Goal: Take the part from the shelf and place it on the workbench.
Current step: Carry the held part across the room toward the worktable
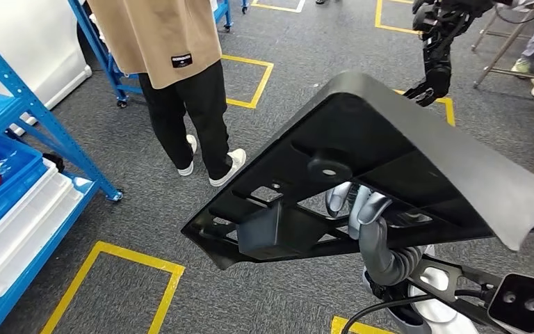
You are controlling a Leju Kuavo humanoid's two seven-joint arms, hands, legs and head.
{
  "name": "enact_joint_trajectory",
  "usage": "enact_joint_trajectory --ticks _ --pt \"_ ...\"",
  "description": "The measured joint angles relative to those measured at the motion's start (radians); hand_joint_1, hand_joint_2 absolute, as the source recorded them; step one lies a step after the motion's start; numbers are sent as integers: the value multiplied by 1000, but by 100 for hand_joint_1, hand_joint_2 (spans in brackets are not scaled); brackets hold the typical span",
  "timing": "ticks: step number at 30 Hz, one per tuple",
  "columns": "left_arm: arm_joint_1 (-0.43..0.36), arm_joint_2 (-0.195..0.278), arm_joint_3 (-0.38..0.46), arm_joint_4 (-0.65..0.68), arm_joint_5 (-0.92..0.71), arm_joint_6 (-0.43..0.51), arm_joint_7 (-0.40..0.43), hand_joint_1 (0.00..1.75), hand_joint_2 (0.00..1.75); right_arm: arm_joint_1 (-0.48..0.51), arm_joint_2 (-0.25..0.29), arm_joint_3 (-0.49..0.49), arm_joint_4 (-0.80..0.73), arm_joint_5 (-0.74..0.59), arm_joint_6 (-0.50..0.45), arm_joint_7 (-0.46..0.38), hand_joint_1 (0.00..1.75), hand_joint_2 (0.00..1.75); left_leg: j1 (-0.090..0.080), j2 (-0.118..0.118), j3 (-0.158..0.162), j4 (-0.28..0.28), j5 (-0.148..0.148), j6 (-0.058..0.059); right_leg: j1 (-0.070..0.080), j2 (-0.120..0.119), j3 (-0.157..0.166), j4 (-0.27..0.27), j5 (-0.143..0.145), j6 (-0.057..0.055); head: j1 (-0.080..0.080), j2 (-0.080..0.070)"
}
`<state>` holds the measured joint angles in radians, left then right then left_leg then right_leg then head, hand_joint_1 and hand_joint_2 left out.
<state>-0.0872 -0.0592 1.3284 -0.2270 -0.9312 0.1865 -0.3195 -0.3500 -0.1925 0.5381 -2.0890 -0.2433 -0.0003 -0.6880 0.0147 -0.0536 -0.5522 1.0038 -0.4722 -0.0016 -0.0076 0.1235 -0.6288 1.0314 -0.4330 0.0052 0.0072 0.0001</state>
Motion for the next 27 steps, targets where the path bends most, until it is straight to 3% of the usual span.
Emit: enact_joint_trajectory --ticks 1,3,5,6,7,8,10,12,14,16,18,20,21,22,23,25,27 --pt "-1 0 0 0 0 0 1 0 175 -4 0 0 0 0 -2 1 175 175 1 14 3 -8 4 6 2 -24 -12 23 -15 4 2 0" --pt "0 0 1 0 0 3 6 0 175 -11 -2 0 1 -6 -8 2 175 175 -1 43 7 -15 7 14 3 -85 -65 133 -72 11 5 0" --pt "3 0 2 0 -1 6 11 0 175 -13 -4 0 4 -18 -16 3 175 175 -5 74 7 -15 5 16 -4 -108 -124 251 -115 18 6 0" --pt "3 0 2 0 -2 6 13 0 175 -15 -7 -1 7 -28 -19 6 175 175 -5 88 7 -15 4 15 -6 -113 -132 266 -113 21 6 0" --pt "3 0 2 0 -4 5 16 0 175 -20 -11 -4 10 -43 -19 10 175 175 -5 100 8 -14 2 14 -8 -119 -118 241 -92 22 6 0" --pt "2 0 2 0 -6 4 18 0 175 -28 -17 -10 13 -61 -16 15 175 175 -5 112 10 -14 1 12 -9 -130 -86 181 -61 23 6 0" --pt "0 -1 2 0 -9 3 19 0 175 -50 -25 -30 20 -94 -6 24 175 175 -8 132 14 -12 -5 5 -3 -174 -11 41 -14 15 5 0" --pt "0 -2 2 0 -10 3 19 0 175 -67 -29 -51 26 -110 5 28 175 175 -13 149 18 -10 -11 -6 6 -194 19 -17 -5 1 5 0" --pt "-1 -2 2 0 -10 3 20 0 175 -73 -32 -63 29 -113 11 30 175 175 -12 164 23 -10 -16 -17 9 -172 19 -20 -4 -10 5 0" --pt "-4 -2 2 0 -10 2 20 0 175 -78 -35 -70 32 -116 18 33 175 175 -7 134 16 18 -39 -27 5 -151 23 -26 0 -22 3 0" --pt "-3 -2 1 0 -11 -2 22 0 175 -95 -36 -80 39 -138 40 45 175 175 -3 81 -32 129 -100 -32 2 -130 25 -29 2 -30 -2 0" --pt "3 -3 2 0 -10 -7 25 0 175 -116 -41 -104 59 -178 84 65 175 175 -2 63 -102 266 -151 -32 4 -103 25 -28 2 -33 -5 0" --pt "6 -3 2 0 -7 -9 26 0 175 -125 -45 -122 72 -194 108 73 175 175 -2 62 -121 295 -149 -31 6 -89 25 -27 2 -33 -5 0" --pt "8 -3 2 0 -5 -9 26 0 175 -133 -48 -142 85 -205 130 80 175 175 -2 61 -122 281 -125 -29 6 -75 25 -25 2 -33 -5 0" --pt "9 -3 3 0 -3 -9 27 0 175 -138 -50 -161 95 -206 145 84 175 175 -2 55 -104 229 -86 -27 6 -61 26 -23 1 -32 -5 0" --pt "10 -4 5 0 -1 -9 27 0 175 -143 -51 -186 110 -190 159 85 175 175 1 9 -49 87 -15 -22 4 -37 23 -16 -1 -25 -5 0" --pt "13 -6 6 0 -3 -9 29 0 175 -141 -51 -198 123 -164 159 83 175 175 2 -29 -22 19 4 -16 0 -14 14 -12 0 -13 -6 0"
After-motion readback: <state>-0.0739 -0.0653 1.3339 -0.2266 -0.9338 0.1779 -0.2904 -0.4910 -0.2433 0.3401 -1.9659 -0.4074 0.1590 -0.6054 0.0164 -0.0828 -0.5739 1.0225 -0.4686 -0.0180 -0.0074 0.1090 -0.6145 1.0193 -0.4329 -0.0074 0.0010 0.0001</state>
